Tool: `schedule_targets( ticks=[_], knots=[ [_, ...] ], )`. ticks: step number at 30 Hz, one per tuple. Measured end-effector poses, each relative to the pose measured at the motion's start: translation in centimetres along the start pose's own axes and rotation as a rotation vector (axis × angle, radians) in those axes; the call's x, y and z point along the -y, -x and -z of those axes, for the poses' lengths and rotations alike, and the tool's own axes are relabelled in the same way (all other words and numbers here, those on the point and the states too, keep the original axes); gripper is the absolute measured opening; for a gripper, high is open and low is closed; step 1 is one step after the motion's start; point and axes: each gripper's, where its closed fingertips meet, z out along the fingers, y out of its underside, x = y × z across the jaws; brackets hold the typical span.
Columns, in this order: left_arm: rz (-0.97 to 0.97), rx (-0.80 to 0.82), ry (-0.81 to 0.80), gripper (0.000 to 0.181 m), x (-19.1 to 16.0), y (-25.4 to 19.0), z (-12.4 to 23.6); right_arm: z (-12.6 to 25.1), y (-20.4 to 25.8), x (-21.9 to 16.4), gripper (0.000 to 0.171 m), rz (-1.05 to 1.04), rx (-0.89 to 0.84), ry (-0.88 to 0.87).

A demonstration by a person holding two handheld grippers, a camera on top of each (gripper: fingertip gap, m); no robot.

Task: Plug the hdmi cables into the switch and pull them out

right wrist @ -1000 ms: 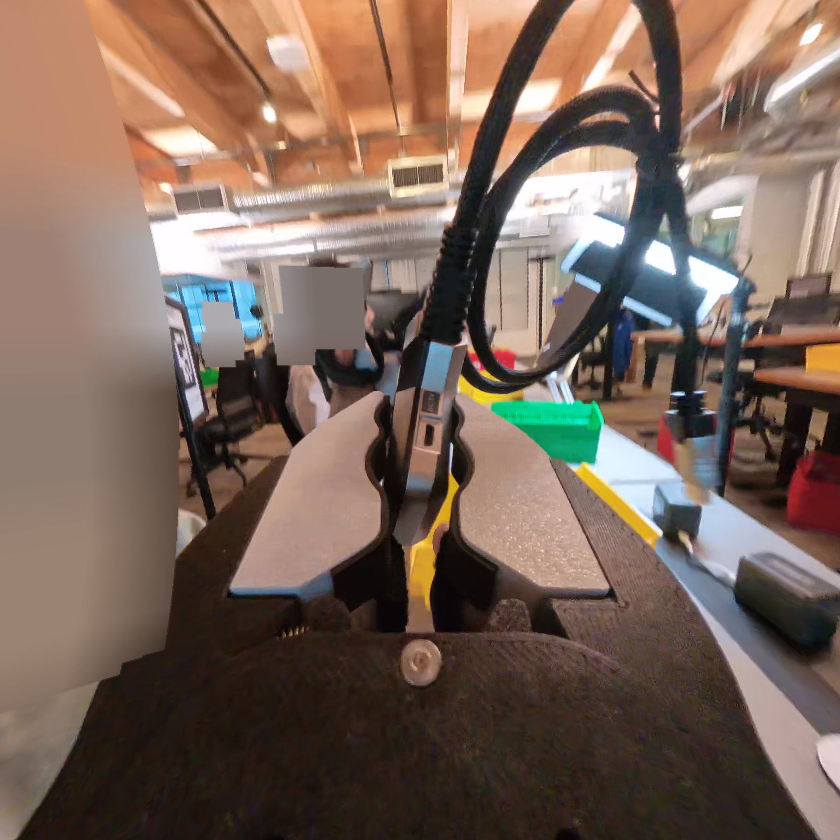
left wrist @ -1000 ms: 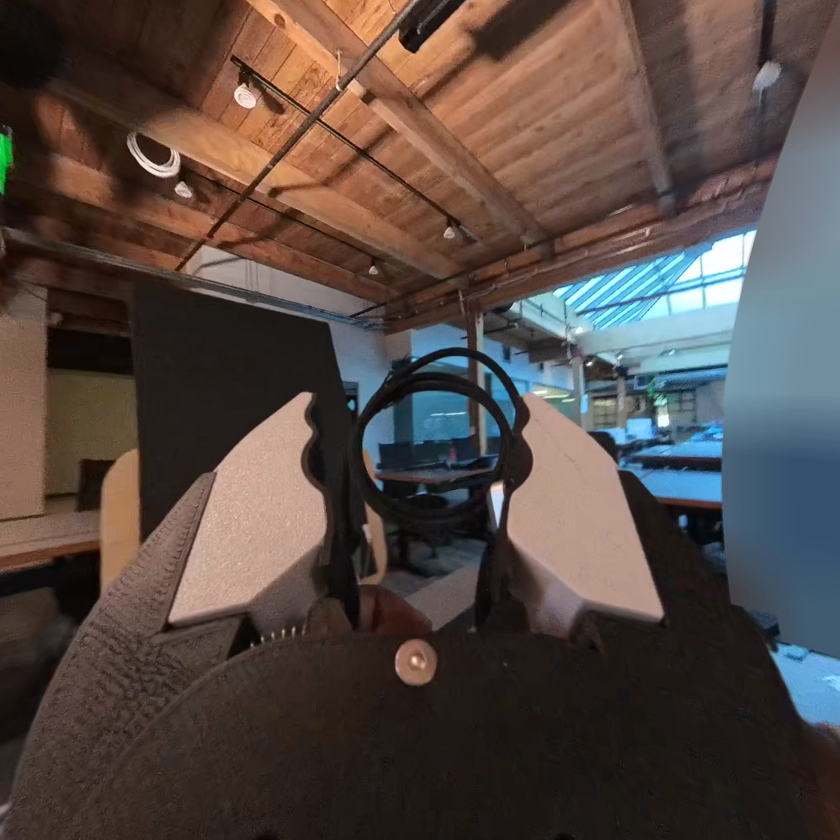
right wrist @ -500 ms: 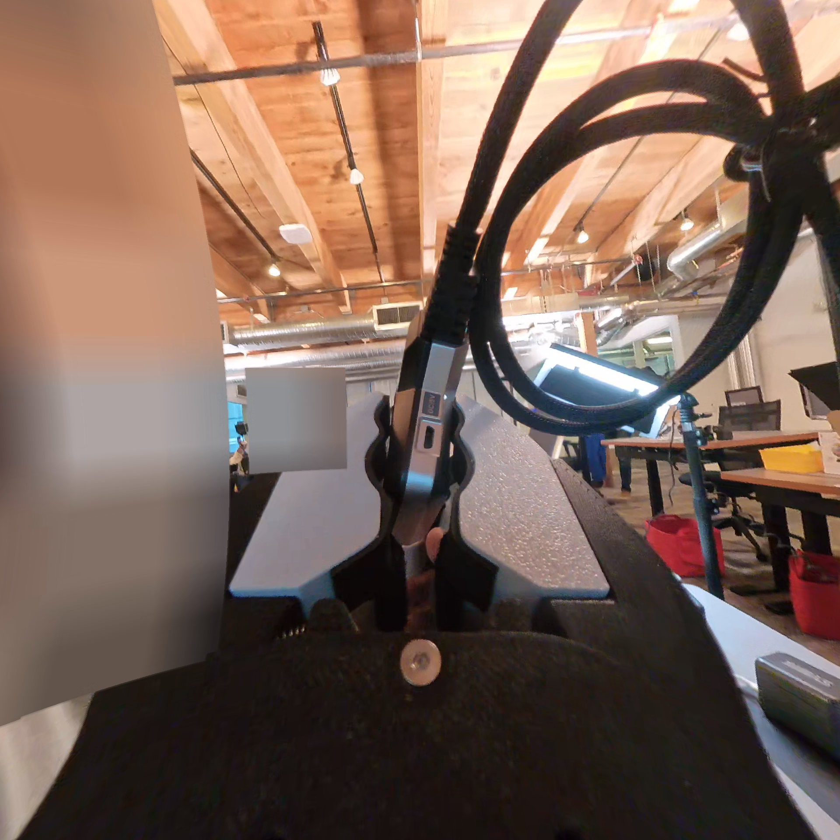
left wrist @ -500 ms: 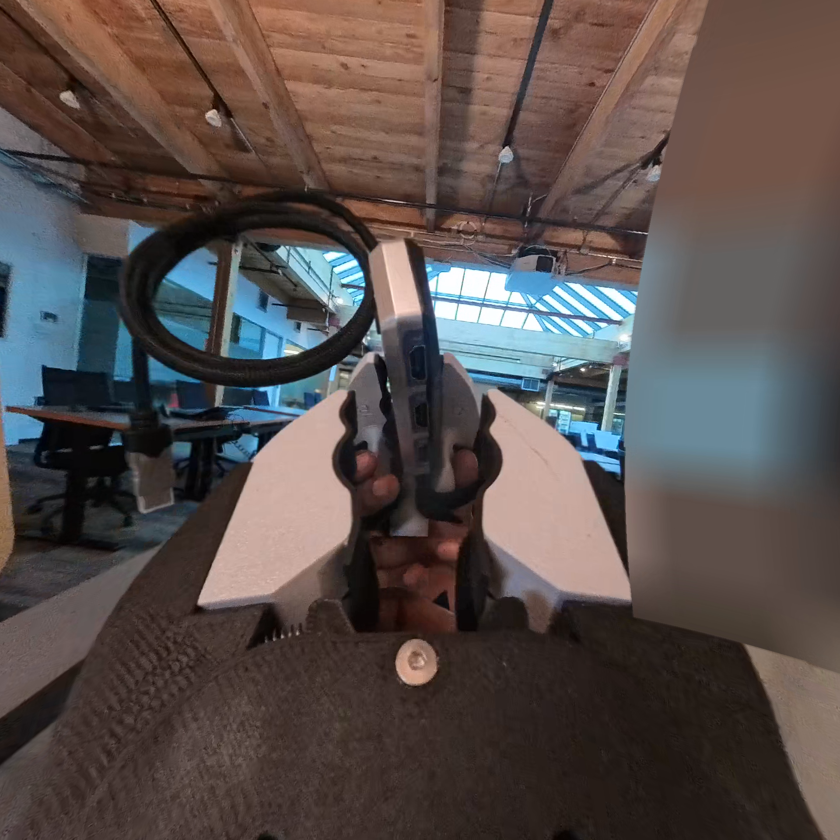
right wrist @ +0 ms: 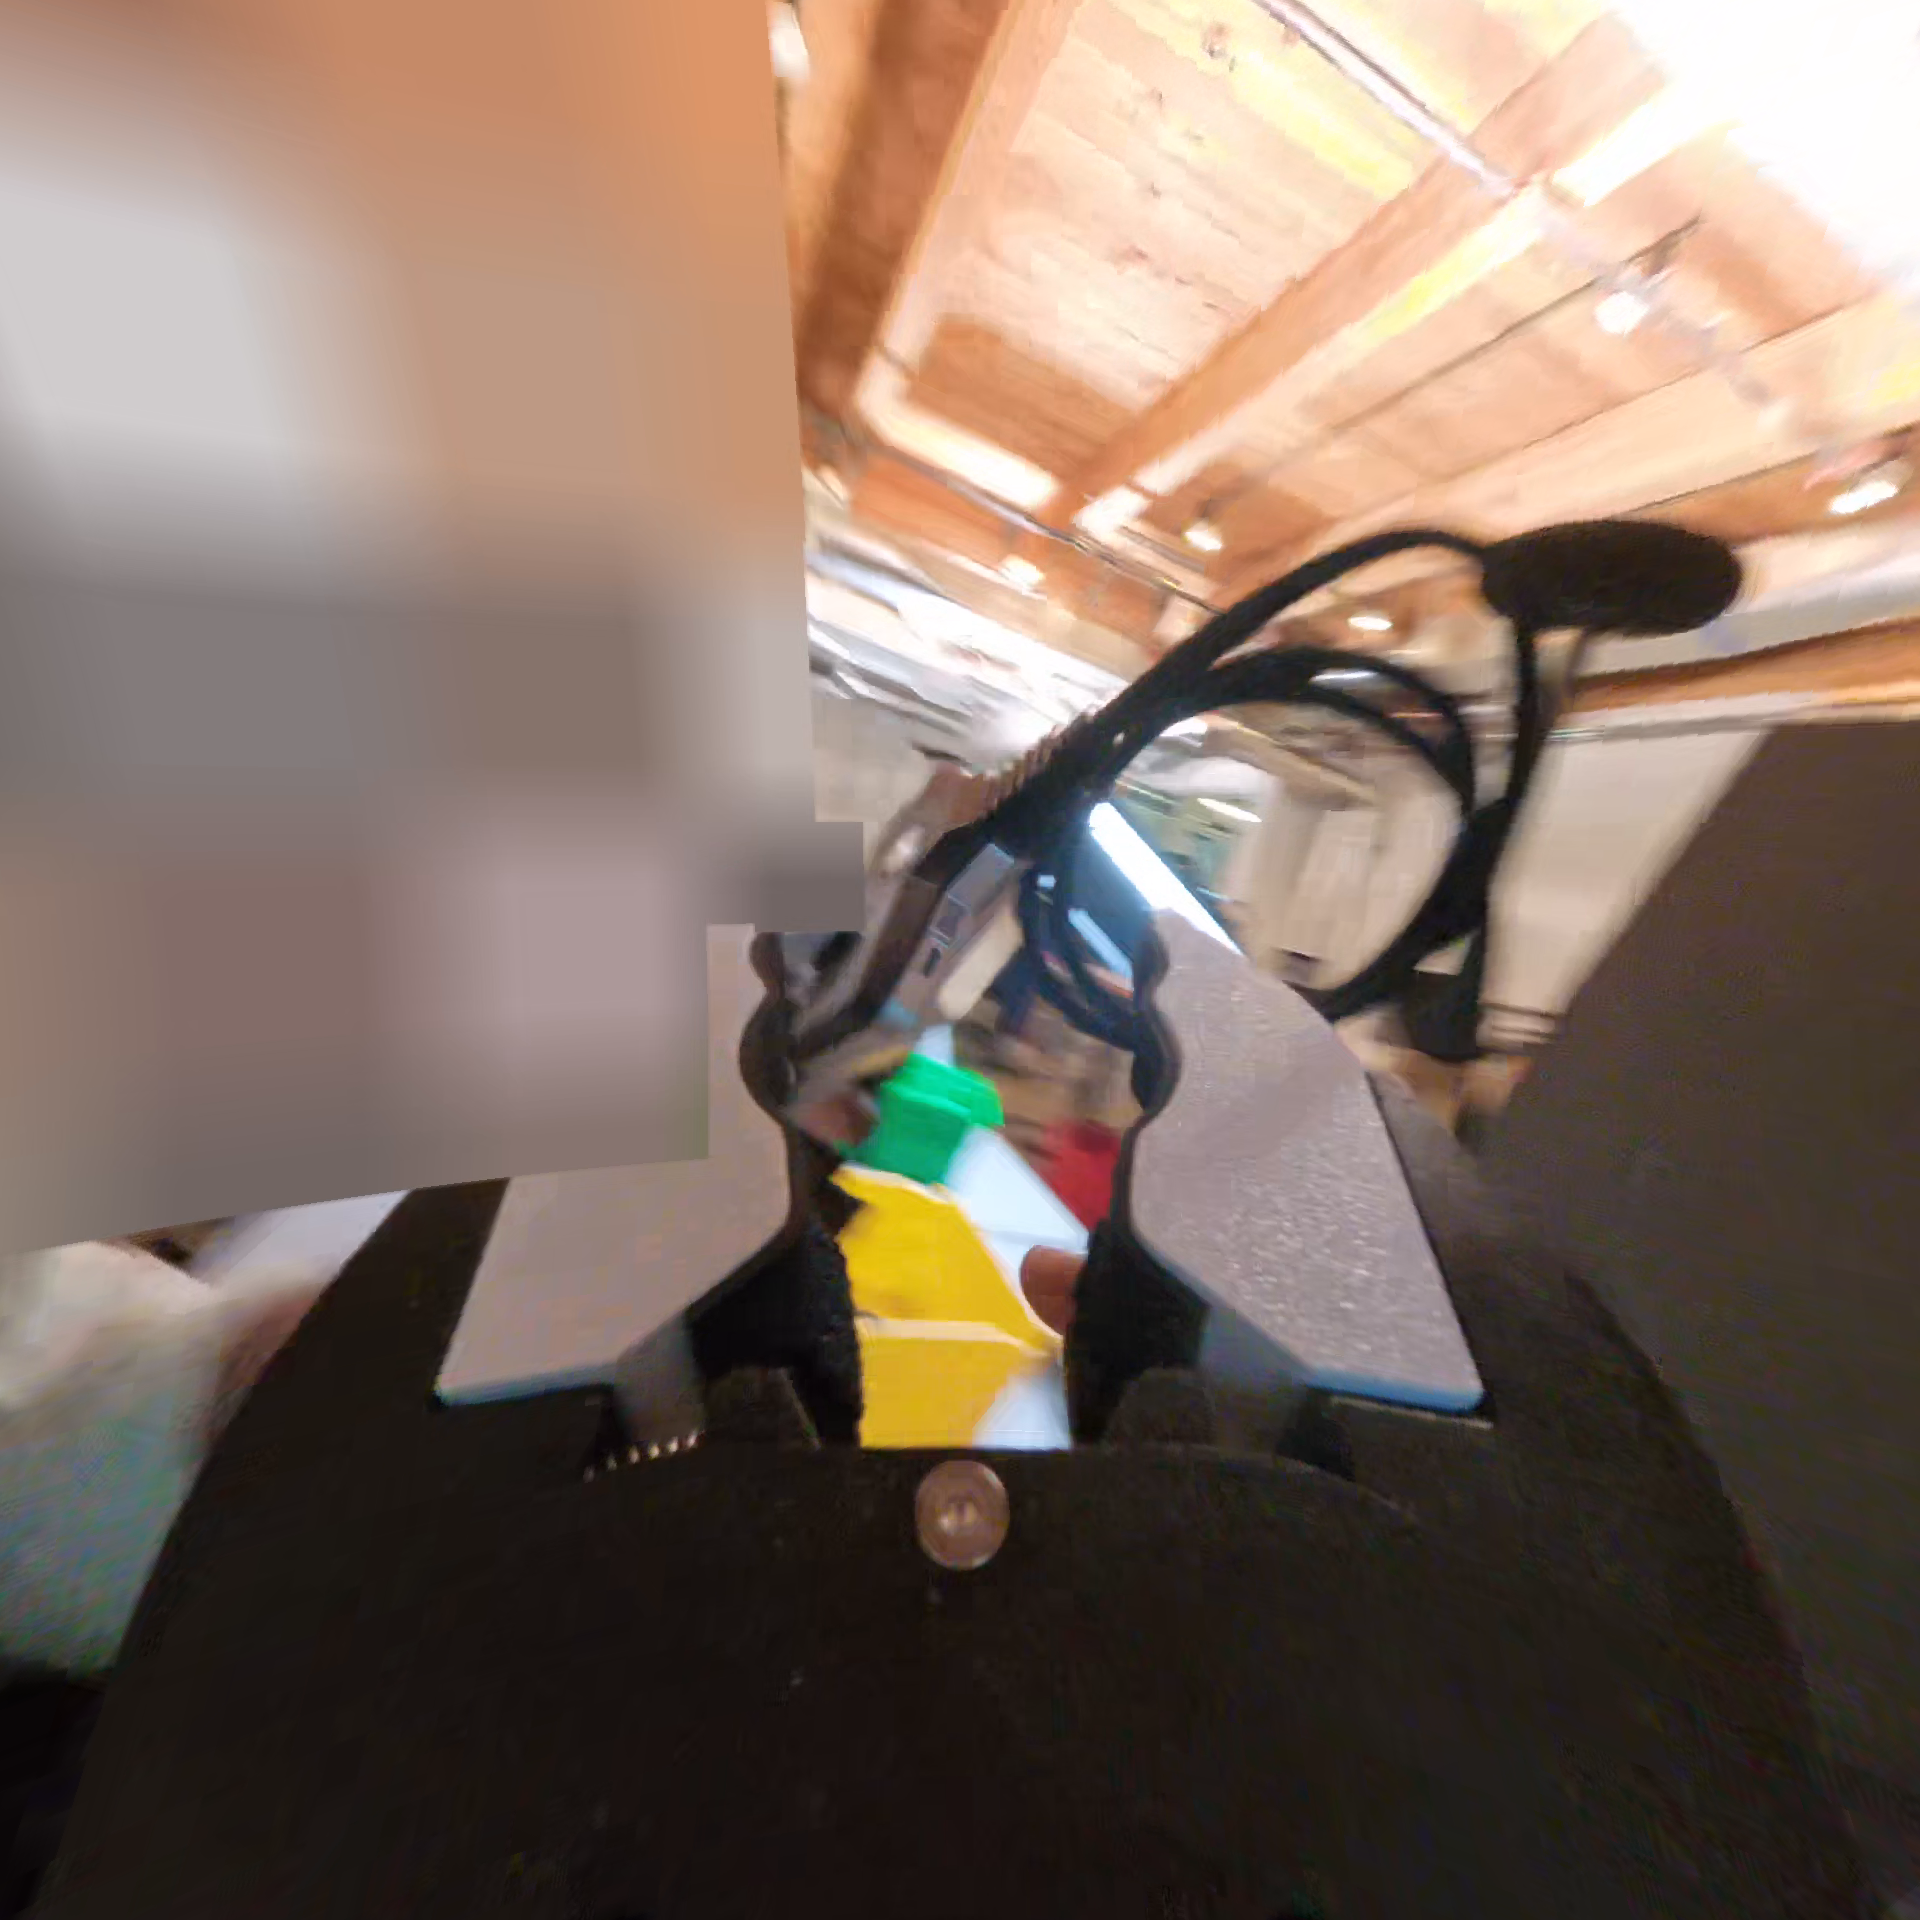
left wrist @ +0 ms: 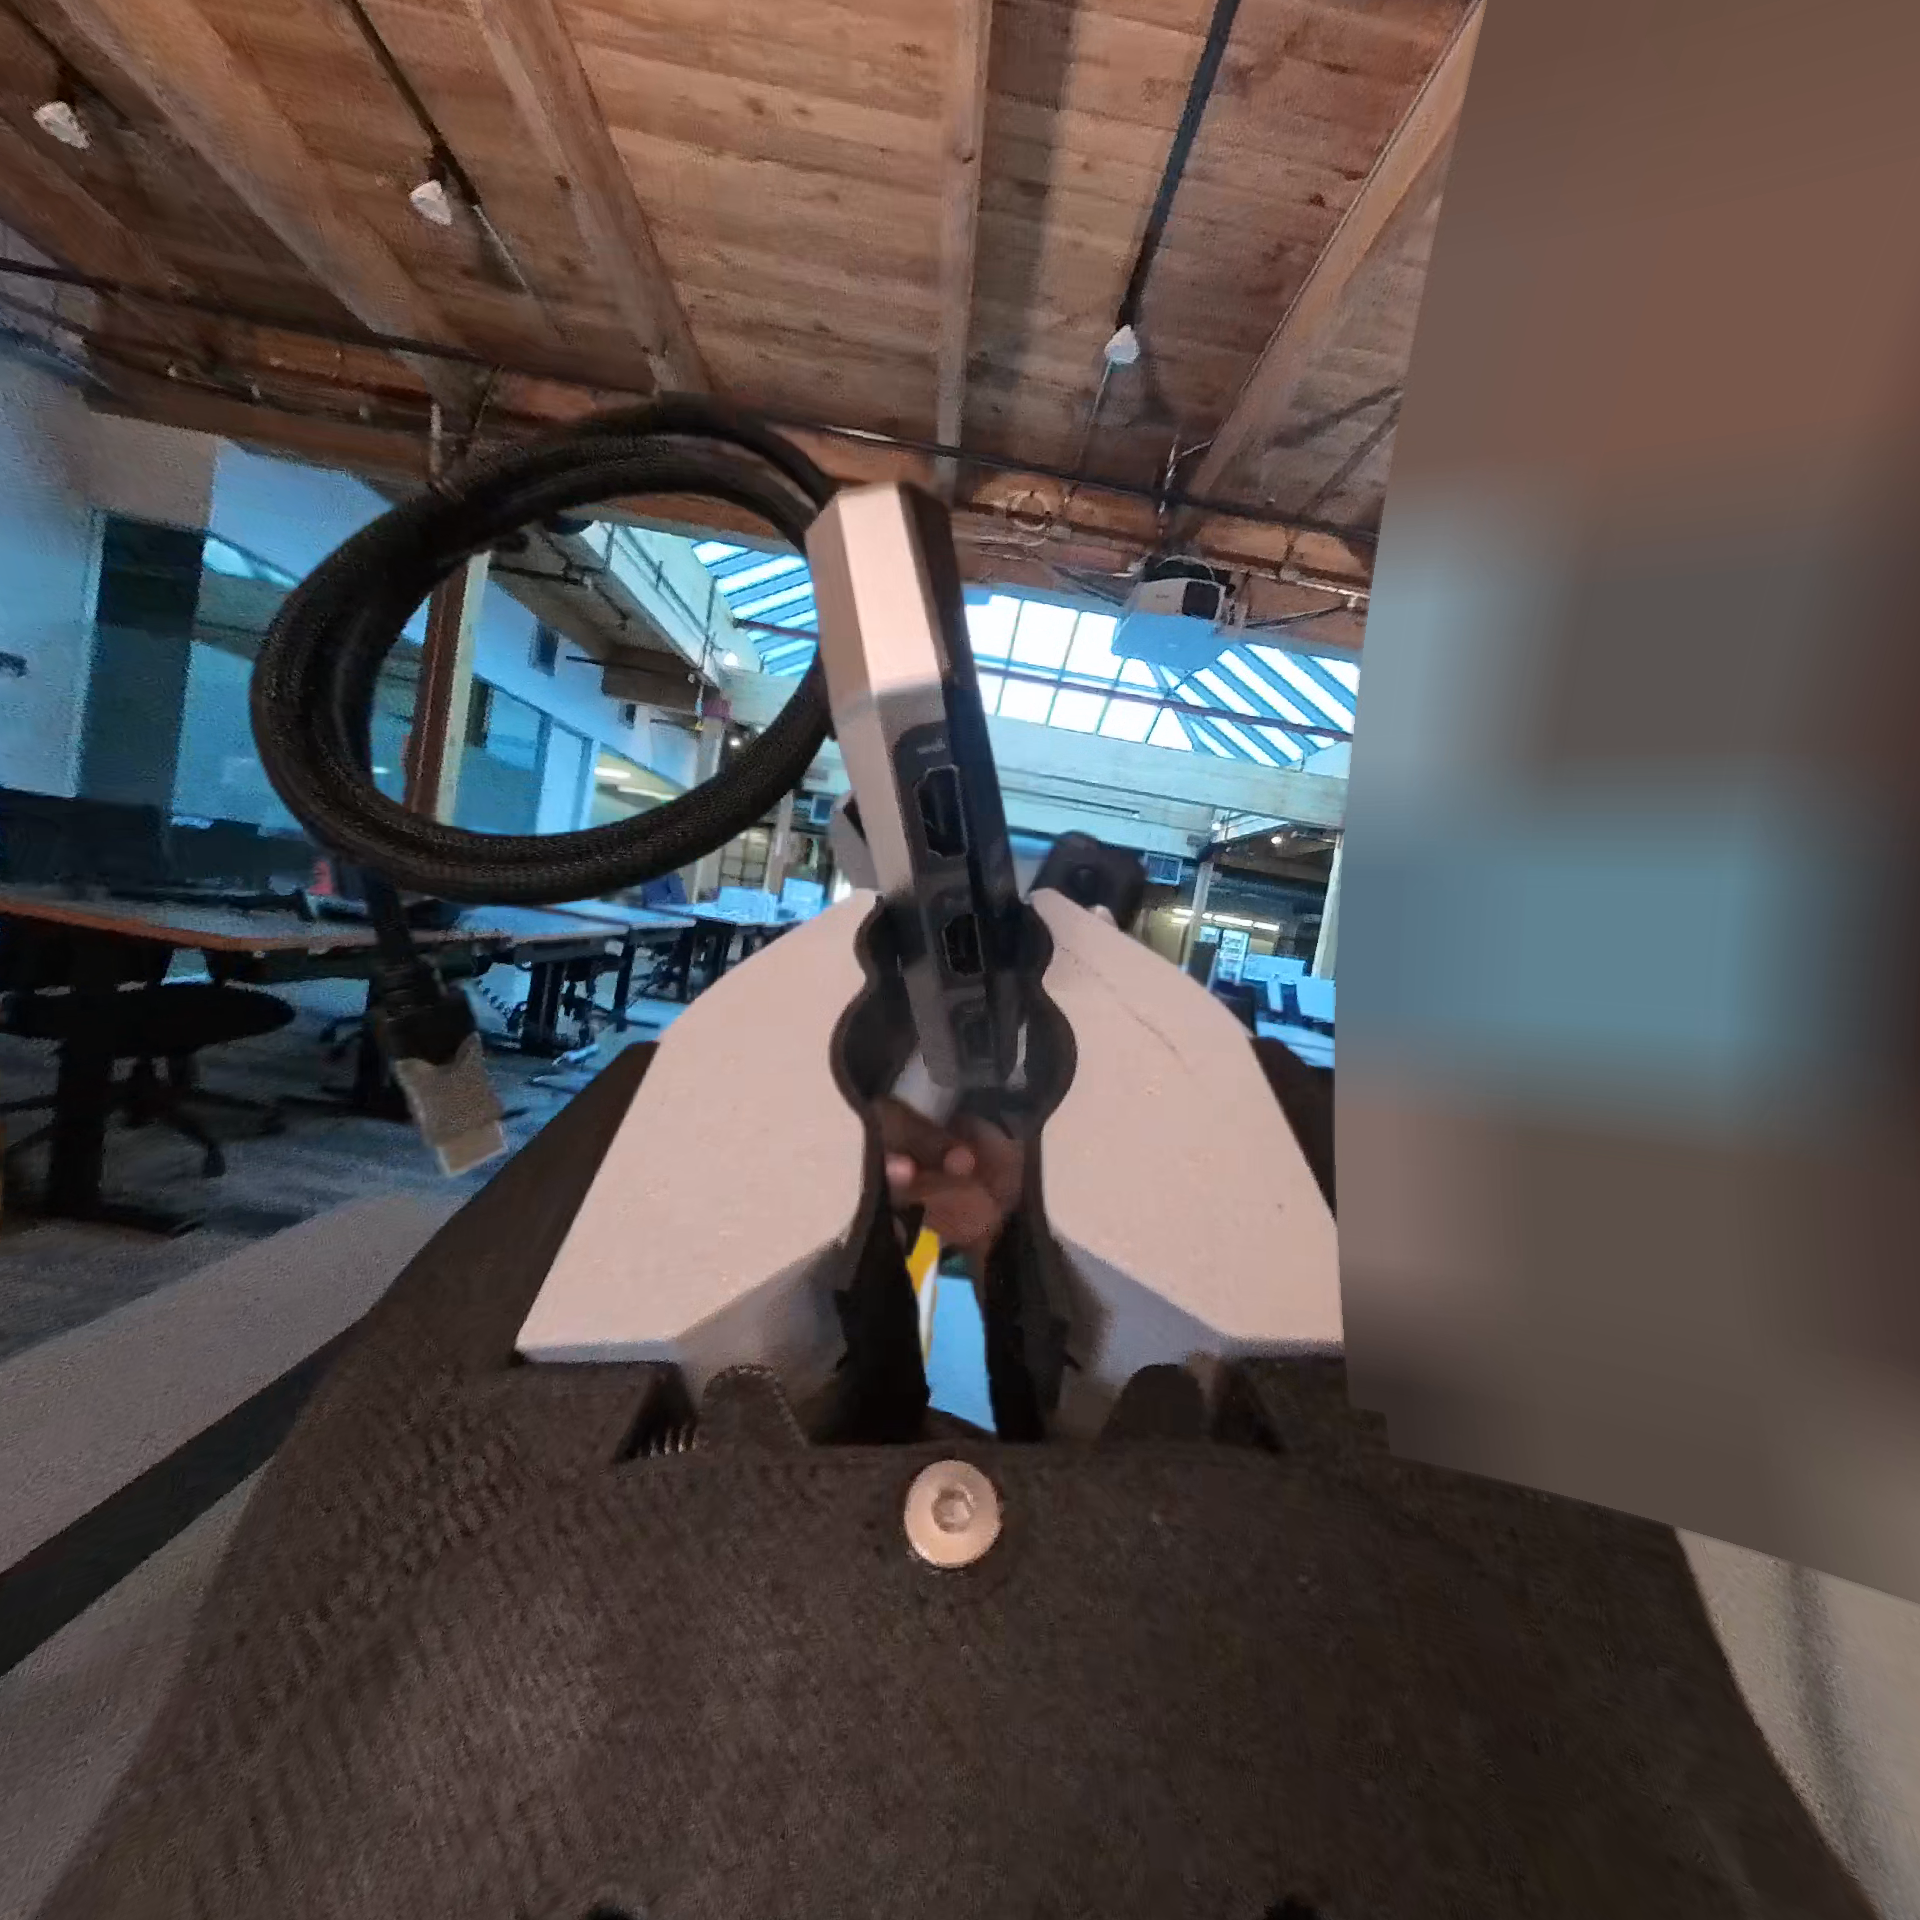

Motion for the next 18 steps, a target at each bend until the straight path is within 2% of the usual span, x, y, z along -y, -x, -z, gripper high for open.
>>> schedule_targets(
  ticks=[1,2,5,10,12,15,17,18],
  knots=[
    [0.001,0.027,0.041,0.022,-0.2,0.3,0.4,0.9,-0.6,0.0,0.071,0.152,-0.065,0.079],
    [-0.003,0.053,0.094,0.022,-0.6,0.6,0.7,1.7,-0.9,0.0,0.076,0.327,-0.119,0.164],
    [-0.030,0.152,0.238,0.022,-2.3,1.4,1.3,2.9,-0.7,-0.2,0.070,0.802,-0.167,0.416],
    [-0.005,0.195,0.432,0.022,-5.7,0.7,2.3,2.8,1.1,-4.1,0.066,1.220,0.016,0.791],
    [0.019,0.182,0.486,0.022,-7.0,0.0,2.6,2.8,1.2,-5.8,0.066,1.327,0.065,0.881],
    [0.045,0.144,0.563,0.022,-9.5,-1.3,2.8,3.1,1.5,-8.3,0.064,1.341,0.116,0.972],
    [0.059,0.151,0.605,0.022,-11.2,-1.7,2.8,4.0,1.7,-9.6,0.044,1.326,0.128,1.028],
    [0.066,0.167,0.615,0.023,-11.7,-1.7,2.8,4.7,1.7,-10.1,0.040,1.307,0.121,1.056]
  ],
)
